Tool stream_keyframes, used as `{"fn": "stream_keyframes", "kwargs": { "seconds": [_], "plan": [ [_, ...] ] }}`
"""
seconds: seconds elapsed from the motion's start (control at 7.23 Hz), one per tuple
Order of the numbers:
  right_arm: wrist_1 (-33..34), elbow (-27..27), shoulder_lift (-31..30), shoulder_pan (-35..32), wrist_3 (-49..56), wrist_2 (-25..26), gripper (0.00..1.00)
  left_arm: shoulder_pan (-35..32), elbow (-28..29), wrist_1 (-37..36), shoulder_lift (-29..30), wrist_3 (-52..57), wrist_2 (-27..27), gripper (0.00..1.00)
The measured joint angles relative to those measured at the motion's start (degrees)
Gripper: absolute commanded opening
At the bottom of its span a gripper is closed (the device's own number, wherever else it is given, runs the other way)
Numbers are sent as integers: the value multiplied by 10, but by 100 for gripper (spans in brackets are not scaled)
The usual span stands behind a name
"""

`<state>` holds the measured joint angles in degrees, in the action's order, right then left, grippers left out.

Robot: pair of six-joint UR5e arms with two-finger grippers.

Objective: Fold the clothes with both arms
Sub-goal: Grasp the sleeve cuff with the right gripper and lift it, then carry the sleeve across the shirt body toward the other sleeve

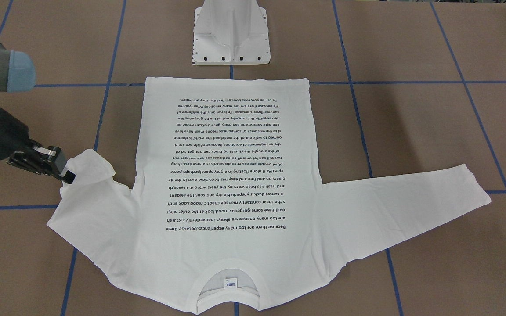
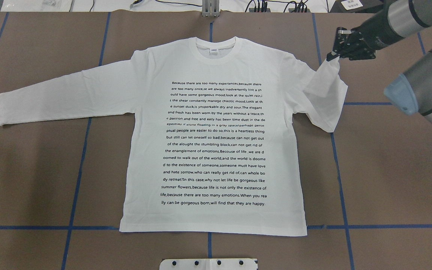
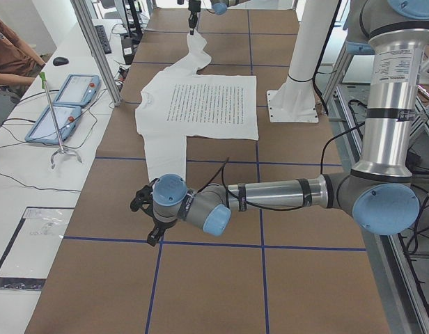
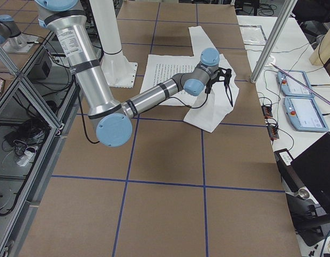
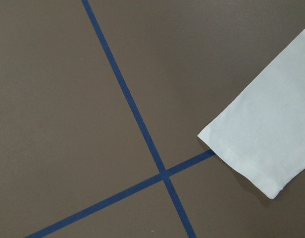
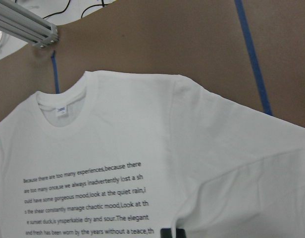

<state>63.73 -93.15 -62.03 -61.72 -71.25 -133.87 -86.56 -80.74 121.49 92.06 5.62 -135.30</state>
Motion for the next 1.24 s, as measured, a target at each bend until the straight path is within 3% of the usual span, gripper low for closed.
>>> {"fn": "stream_keyframes", "kwargs": {
  "seconds": [0.41,0.69,0.83,1.11,1.24],
  "plan": [
    [71,74,210,37,-18,29,0,0,-1,0,-2,0,0,100],
    [76,137,291,139,-22,119,0,-1,-1,0,-3,-2,0,100],
    [73,185,316,186,-19,163,0,-1,-1,-1,-2,-4,0,100],
    [22,343,387,220,-3,205,0,-1,-1,-1,-2,-5,0,100],
    [-17,415,415,226,8,219,97,-1,-1,0,-3,-5,0,100]
  ]
}}
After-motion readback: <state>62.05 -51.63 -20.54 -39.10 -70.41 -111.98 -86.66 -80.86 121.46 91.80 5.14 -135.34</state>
